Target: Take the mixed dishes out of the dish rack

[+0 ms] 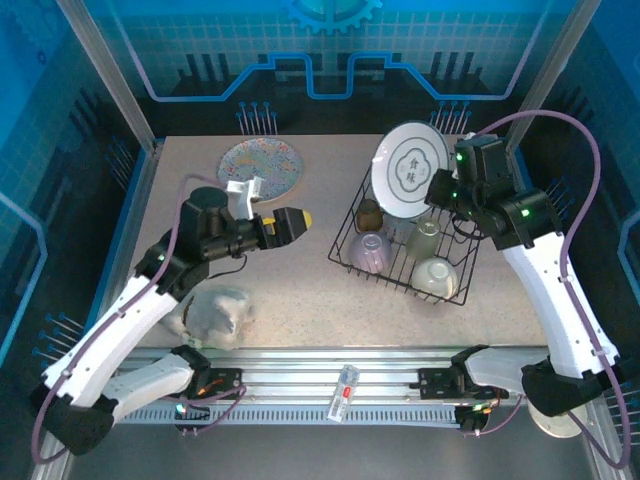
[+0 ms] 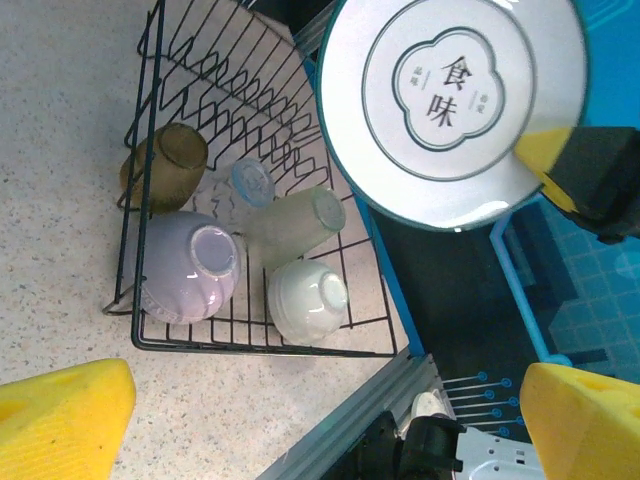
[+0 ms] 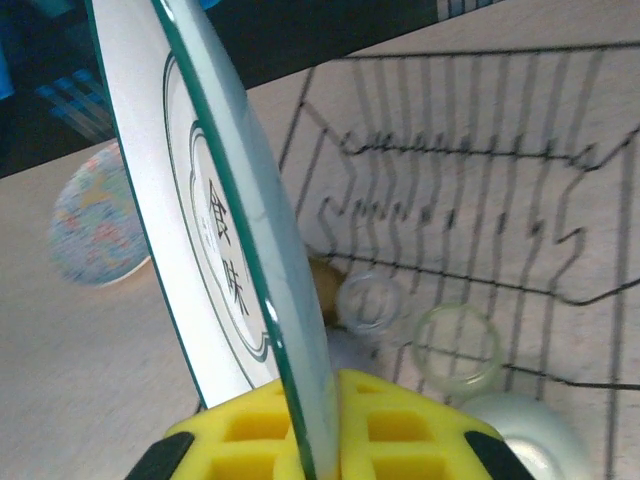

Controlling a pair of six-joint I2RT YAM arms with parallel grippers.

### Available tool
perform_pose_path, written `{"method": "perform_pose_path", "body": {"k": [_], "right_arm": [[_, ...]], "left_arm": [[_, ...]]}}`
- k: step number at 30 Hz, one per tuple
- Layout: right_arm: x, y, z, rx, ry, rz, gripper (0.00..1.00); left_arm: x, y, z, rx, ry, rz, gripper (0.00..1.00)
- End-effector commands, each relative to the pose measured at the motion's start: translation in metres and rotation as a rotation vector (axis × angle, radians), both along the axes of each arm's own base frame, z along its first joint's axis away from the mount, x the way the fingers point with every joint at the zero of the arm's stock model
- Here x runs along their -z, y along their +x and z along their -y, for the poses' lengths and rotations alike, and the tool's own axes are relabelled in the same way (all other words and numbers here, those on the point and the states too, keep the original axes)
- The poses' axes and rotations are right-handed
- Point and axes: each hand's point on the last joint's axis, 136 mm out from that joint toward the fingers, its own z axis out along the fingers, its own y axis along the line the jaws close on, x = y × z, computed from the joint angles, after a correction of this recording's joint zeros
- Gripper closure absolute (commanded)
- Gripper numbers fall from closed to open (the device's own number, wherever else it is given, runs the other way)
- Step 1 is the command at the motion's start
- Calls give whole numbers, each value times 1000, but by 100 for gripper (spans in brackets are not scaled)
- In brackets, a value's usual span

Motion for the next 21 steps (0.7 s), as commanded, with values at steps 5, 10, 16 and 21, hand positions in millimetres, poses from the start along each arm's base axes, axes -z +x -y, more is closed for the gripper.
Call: {"method": "perform_pose_path", "body": {"k": [5,10,16,21], "right_arm": [[-24,-26,-44,-230,305,74,100],[-8,-43,-73,-335,522,11,100],[-8,-50,-77,-370,603,-14,100],[-19,-43,-86,-402,689,3,100]], "left_arm": [[-13,30,24,55,1,-28,1],[-9,51,33,33,18,-85,1],[-14,68,38,17,27,-91,2],[-16,80,47,65,13,-102,12]]}}
